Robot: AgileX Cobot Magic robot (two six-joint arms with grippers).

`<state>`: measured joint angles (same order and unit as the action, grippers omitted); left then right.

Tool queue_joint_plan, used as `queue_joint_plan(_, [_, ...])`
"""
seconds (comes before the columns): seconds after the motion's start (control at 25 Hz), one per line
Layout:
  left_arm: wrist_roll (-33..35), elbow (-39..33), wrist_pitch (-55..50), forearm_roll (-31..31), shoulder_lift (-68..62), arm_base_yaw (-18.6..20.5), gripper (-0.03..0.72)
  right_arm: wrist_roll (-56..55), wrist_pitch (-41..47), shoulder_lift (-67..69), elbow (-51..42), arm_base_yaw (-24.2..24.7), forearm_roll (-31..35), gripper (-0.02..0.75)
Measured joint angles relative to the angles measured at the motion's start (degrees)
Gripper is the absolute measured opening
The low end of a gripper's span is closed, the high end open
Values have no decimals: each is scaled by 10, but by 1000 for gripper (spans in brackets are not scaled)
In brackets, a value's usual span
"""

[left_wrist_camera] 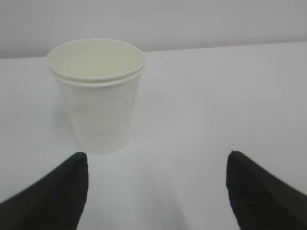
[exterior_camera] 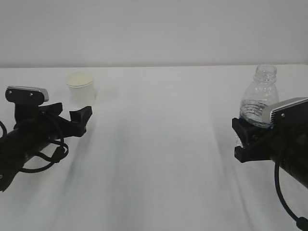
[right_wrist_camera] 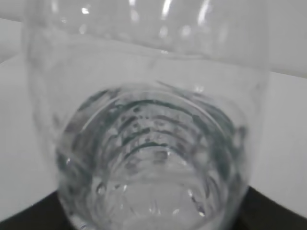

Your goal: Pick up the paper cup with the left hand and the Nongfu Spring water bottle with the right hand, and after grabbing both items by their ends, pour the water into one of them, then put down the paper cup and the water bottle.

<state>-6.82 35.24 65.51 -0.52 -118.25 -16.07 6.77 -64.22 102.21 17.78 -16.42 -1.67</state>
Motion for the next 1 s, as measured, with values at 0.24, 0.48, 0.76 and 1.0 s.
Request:
queue_joint_plan(0.24, [11, 48, 0, 13, -56, 0, 662, 0, 0, 0, 0, 0, -1, 386])
queue_joint_plan(0.48, [11, 97, 0, 26, -102, 0, 662, 0, 0, 0, 0, 0, -1, 386])
queue_joint_plan(0.76, [13, 132, 0, 41, -125, 17, 659, 0, 0, 0, 0, 0, -1, 386])
queue_joint_plan(1.0, [14, 176, 0, 16, -151, 48, 659, 0, 0, 0, 0, 0, -1, 386])
